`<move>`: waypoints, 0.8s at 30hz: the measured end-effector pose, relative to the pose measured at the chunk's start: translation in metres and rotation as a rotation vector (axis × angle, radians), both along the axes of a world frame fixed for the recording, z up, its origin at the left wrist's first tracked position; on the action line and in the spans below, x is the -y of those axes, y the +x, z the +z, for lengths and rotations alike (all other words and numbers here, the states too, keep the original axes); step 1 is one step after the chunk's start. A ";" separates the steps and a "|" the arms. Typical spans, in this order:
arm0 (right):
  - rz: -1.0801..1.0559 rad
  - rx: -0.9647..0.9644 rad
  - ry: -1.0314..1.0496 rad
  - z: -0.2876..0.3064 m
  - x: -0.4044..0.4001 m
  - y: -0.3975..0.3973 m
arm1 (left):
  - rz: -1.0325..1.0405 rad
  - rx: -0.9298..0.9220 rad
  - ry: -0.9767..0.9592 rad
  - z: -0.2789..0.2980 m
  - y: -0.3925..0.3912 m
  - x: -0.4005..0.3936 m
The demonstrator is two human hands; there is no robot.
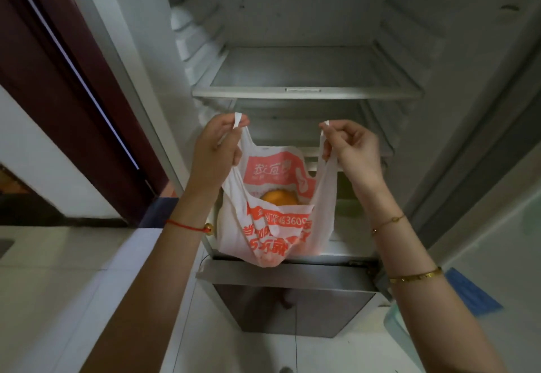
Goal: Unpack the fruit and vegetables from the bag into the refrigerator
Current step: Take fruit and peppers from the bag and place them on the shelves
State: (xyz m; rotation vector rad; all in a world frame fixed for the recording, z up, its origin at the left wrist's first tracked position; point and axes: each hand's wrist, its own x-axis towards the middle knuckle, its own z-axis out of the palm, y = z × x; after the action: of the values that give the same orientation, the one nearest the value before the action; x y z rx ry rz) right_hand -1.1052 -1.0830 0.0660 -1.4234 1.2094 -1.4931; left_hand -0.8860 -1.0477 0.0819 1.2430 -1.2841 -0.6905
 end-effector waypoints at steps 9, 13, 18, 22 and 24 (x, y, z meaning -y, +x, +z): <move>0.016 -0.034 0.120 -0.031 -0.017 -0.014 | 0.045 -0.019 0.119 -0.036 0.000 -0.021; -0.017 -0.123 0.221 -0.044 -0.029 -0.023 | 0.011 0.000 0.209 -0.049 0.002 -0.040; -0.027 -0.321 0.278 -0.068 -0.039 -0.026 | -0.033 0.079 0.259 -0.064 0.005 -0.063; -0.073 -0.521 0.241 -0.080 -0.048 -0.026 | -0.028 0.109 0.267 -0.079 0.007 -0.074; -0.132 -0.647 0.238 -0.081 -0.053 -0.025 | -0.043 0.125 0.272 -0.084 0.007 -0.078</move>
State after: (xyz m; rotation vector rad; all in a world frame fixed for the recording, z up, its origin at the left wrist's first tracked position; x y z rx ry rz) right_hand -1.1302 -1.0296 -0.0155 -1.7428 1.8275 -0.9361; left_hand -0.8787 -0.9698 -0.0018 1.5021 -1.3539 -0.8514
